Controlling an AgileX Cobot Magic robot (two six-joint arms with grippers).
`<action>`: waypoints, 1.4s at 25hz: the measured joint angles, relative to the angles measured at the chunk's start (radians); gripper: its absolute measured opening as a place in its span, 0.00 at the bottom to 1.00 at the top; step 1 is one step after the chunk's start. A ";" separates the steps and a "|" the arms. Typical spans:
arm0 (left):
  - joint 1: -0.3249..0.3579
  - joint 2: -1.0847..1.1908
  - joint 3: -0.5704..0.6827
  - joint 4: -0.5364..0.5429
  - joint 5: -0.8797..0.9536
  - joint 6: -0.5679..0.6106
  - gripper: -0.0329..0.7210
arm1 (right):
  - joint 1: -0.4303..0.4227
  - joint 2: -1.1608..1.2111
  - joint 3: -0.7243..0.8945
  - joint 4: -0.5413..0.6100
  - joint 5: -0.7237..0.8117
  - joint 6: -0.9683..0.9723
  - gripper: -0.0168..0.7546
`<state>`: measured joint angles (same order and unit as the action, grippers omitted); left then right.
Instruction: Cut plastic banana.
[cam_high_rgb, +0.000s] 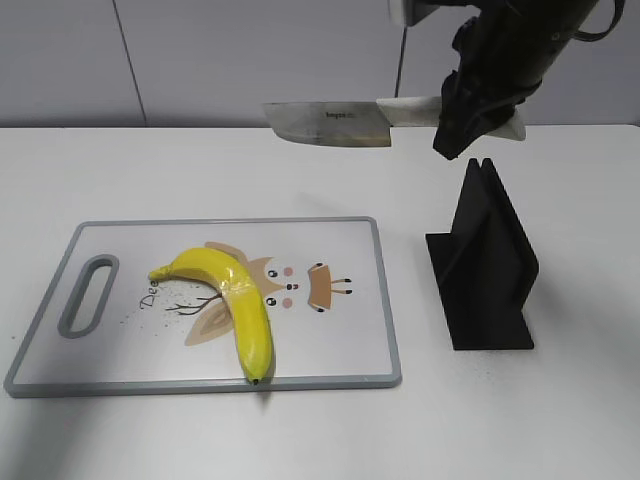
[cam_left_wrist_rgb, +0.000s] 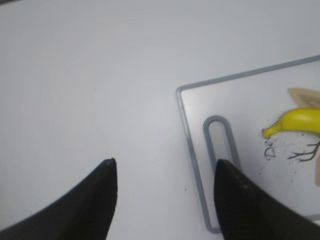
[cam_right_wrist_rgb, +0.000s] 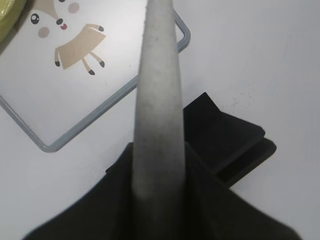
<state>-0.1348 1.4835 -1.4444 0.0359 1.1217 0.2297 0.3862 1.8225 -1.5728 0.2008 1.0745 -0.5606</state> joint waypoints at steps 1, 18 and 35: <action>0.019 0.000 0.000 0.018 0.036 -0.030 0.82 | 0.000 0.000 -0.014 0.000 0.022 0.036 0.27; 0.068 -0.425 0.413 -0.022 0.071 -0.080 0.82 | 0.000 -0.358 0.389 -0.010 -0.197 0.689 0.27; 0.068 -1.354 0.930 -0.036 -0.077 -0.081 0.80 | 0.000 -0.584 0.657 -0.135 -0.319 0.911 0.27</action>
<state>-0.0670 0.1300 -0.5141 0.0000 1.0448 0.1490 0.3862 1.2390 -0.9163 0.0656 0.7558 0.3506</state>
